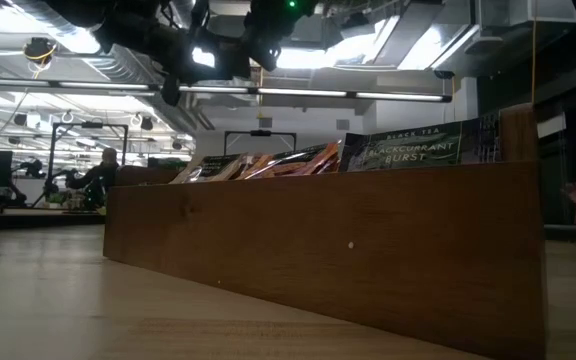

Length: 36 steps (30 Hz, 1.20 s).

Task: Pick & Place Tea
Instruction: Put the violet tea bag into the right section of the wooden organizer

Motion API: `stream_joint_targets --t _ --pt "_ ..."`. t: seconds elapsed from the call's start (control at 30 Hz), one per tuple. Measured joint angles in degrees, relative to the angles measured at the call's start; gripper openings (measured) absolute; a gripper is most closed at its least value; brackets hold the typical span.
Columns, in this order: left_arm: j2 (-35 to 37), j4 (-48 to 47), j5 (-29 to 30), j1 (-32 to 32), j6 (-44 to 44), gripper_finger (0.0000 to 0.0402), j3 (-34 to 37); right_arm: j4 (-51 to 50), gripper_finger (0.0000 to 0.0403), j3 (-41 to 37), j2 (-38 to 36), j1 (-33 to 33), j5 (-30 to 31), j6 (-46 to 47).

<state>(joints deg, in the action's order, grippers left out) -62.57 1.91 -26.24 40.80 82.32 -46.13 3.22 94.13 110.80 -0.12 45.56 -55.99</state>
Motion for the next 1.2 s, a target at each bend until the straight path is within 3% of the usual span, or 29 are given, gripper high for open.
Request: stream_joint_targets --t 0.4,0.6,0.8,0.93,1.2 --pt "0.00 0.06 0.82 0.00 -2.11 0.0008 0.00 -0.57 0.0006 -0.04 0.02 0.00 -0.11 0.00" --pt "0.00 0.07 0.79 0.00 -3.60 0.0004 0.00 -0.93 0.0022 -0.04 0.02 0.00 -0.26 6.17" --pt "0.00 0.07 0.73 0.00 -5.13 0.0003 0.02 -2.74 0.0073 -0.04 0.02 0.74 -1.36 14.94" --pt "0.00 0.03 0.72 0.02 -7.02 0.0003 0.04 -6.89 0.0108 -0.09 -0.64 1.23 -6.80 26.16" --pt "0.00 -0.04 -0.74 -0.36 -16.17 0.0003 0.06 -18.86 0.0157 -0.09 -6.27 -1.48 -28.96 56.75"
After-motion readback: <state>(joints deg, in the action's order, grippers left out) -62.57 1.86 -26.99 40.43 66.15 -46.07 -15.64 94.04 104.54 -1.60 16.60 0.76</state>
